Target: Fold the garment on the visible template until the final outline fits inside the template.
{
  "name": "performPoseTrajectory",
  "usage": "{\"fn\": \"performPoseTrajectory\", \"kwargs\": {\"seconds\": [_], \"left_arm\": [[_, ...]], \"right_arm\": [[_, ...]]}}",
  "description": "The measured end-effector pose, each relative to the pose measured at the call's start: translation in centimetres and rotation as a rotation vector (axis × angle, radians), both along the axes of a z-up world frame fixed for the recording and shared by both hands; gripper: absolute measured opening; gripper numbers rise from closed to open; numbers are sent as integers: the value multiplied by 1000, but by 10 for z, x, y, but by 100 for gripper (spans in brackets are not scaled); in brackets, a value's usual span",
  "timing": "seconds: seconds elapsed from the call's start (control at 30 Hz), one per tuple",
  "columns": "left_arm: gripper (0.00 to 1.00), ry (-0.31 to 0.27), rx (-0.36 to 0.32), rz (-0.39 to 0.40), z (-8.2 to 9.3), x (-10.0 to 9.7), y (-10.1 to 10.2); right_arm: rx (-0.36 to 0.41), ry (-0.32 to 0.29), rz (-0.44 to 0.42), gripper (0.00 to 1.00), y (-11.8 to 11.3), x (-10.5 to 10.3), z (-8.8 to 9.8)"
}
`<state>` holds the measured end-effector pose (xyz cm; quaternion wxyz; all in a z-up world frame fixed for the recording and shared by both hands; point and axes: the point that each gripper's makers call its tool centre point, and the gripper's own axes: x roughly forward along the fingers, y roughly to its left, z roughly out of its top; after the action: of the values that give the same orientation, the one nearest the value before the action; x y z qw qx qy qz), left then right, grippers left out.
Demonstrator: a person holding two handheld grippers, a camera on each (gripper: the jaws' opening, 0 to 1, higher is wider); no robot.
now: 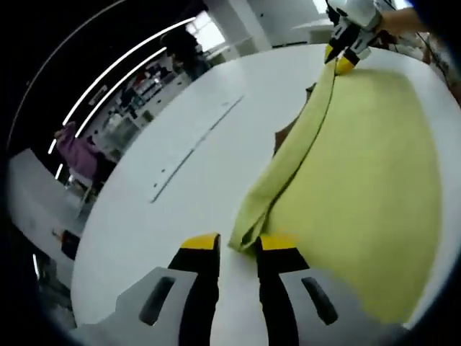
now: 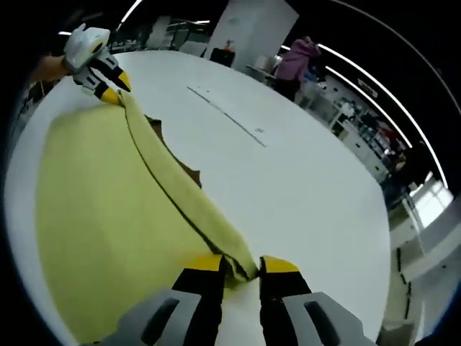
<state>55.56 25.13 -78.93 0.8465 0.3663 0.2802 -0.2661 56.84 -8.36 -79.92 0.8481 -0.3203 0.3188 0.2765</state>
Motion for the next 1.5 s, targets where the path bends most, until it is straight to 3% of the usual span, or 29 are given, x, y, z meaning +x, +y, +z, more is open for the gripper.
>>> {"fn": "performPoseTrajectory", "kwargs": {"seconds": [0.1, 0.2, 0.27, 0.37, 0.47, 0.53, 0.57, 0.6, 0.73, 1.03, 1.23, 1.5], "left_arm": [[4, -44, -40, 2, 10, 5, -3], [4, -56, -88, 49, 16, 11, -3], [4, -32, -132, 107, 13, 15, -1], [4, 23, -252, 227, 11, 14, 0], [4, 45, -349, 323, 10, 17, 5], [4, 77, -472, 409, 9, 19, 6], [4, 79, -505, 424, 9, 21, 6], [5, 80, -487, 419, 8, 21, 8], [4, 69, -428, 436, 3, 21, 14], [16, 68, -470, 449, 12, 18, 15], [28, 107, -539, 441, 14, 6, 14], [43, 154, -554, 412, 13, -15, 13]], "right_arm": [[16, 6, -27, 3, -3, 2, 1], [142, -8, -129, 1, -2, 9, 12], [255, 0, -247, 1, -6, 16, 17], [376, 83, -391, 3, -10, 16, 11], [408, 105, -445, 4, -14, 17, 5], [435, 105, -497, 7, -17, 20, 5], [481, 112, -522, 7, -15, 22, 7], [505, 118, -543, 8, -15, 23, 8], [518, 142, -552, 11, -15, 25, 6], [522, 179, -541, 22, -10, 16, 6], [555, 244, -495, 39, 2, 4, 9], [530, 304, -411, 54, 12, -19, 14]]}}
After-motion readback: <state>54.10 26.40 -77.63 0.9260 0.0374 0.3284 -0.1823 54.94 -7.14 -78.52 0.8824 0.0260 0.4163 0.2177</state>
